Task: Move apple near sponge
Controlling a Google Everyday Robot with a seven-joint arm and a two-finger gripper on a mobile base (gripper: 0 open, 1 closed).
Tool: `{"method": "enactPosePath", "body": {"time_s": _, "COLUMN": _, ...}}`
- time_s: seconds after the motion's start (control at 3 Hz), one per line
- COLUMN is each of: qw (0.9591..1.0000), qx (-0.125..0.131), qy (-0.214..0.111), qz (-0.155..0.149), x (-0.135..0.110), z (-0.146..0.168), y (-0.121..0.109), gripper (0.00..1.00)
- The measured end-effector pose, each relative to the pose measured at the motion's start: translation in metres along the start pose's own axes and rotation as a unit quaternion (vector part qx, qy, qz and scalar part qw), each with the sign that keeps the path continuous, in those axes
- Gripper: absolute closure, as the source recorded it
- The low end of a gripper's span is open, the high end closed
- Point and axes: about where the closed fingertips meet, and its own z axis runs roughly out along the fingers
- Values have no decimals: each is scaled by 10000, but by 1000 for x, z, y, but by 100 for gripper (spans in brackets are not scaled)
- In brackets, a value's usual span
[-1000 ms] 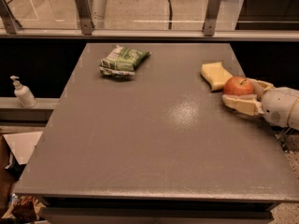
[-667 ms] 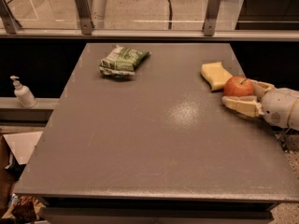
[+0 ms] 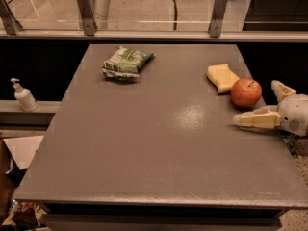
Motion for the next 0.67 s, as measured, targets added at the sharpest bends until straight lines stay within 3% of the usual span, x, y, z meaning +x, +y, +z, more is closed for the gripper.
{"method": "enactPosePath", "body": {"time_s": 0.67, "qw": 9993, "qx": -169, "qy": -205, "qz": 269, "x": 8, "z": -65, "y": -5, "gripper": 0}}
